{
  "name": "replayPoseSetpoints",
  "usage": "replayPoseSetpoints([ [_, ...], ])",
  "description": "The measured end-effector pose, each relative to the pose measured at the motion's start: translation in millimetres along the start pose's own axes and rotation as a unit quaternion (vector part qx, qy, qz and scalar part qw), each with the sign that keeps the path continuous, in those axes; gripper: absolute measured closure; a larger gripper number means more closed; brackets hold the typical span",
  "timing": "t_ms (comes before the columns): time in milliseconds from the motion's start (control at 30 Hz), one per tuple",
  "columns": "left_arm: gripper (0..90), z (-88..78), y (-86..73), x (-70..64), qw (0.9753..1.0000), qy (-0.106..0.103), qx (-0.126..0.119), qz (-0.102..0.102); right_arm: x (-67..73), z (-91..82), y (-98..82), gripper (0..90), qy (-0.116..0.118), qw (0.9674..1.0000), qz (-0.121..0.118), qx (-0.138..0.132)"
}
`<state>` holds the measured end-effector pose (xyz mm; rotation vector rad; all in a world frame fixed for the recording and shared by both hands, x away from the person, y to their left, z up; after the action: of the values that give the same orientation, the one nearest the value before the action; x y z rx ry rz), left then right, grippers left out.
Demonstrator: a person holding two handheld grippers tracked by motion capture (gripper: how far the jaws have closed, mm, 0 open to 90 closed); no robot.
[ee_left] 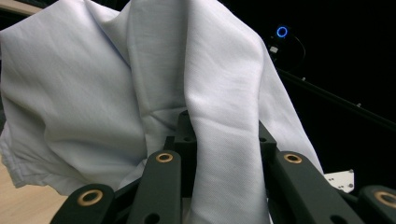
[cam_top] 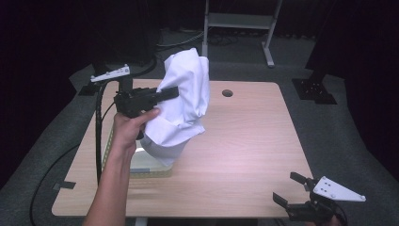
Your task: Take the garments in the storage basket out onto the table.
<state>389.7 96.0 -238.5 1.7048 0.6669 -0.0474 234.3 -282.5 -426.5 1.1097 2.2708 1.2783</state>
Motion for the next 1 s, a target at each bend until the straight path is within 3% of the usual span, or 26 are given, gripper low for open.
replayPoseSetpoints([
  [1000, 72.7, 40.0, 15.2, -14.4, 0.9995, -0.027, 0.013, 0.011, -1.2, -2.7, 0.4, 3.0, 0.000, 1.0000, -0.001, -0.005],
])
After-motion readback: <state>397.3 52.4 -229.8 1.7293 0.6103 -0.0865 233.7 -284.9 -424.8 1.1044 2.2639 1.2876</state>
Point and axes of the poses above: each handheld gripper's, and its own axes: z roughly forward along the jaws, y roughly out of its top, x roughly to its left, the point moved 7 cm from there along z, roughly forward along the jaws, and after that the axes turned 13 degrees about x, right-handed, at the moved point
